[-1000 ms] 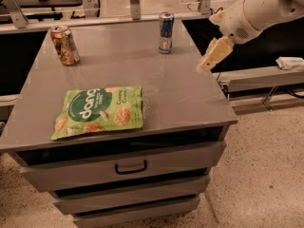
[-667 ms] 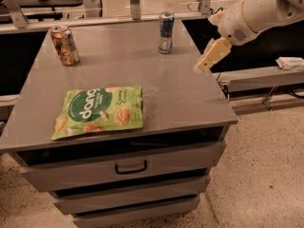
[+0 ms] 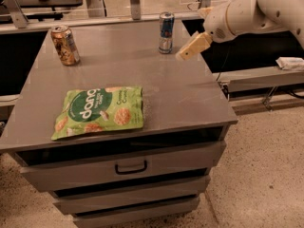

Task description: Knock redbull can over

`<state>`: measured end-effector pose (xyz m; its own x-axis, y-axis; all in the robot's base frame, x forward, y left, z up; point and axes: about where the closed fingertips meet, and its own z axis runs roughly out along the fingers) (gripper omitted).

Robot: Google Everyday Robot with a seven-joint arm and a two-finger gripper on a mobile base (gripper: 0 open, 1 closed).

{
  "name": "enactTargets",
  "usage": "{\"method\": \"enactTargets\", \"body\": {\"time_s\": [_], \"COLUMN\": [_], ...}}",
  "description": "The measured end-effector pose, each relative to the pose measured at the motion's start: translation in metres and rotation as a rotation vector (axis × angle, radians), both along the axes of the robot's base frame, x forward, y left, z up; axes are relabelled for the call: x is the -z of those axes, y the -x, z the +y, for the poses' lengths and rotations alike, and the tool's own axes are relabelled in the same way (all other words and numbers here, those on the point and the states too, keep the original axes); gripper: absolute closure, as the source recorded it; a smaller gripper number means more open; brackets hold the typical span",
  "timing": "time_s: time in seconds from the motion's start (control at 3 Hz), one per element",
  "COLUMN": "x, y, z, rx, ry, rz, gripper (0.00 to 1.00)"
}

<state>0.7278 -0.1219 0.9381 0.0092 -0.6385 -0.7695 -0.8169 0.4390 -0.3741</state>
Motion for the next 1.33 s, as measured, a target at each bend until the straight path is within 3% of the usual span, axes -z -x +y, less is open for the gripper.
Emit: {"method": "enactTargets", "body": {"time_s": [0.67, 1.33], "x": [0.002, 0.023], "y": [-0.052, -0.087], "z": [0.035, 0.047], "rx": [-0.071, -0.098], "ry": [-0.204, -0.321], "rz": [-0.046, -0.037], "gripper": [0.0, 0.0]}}
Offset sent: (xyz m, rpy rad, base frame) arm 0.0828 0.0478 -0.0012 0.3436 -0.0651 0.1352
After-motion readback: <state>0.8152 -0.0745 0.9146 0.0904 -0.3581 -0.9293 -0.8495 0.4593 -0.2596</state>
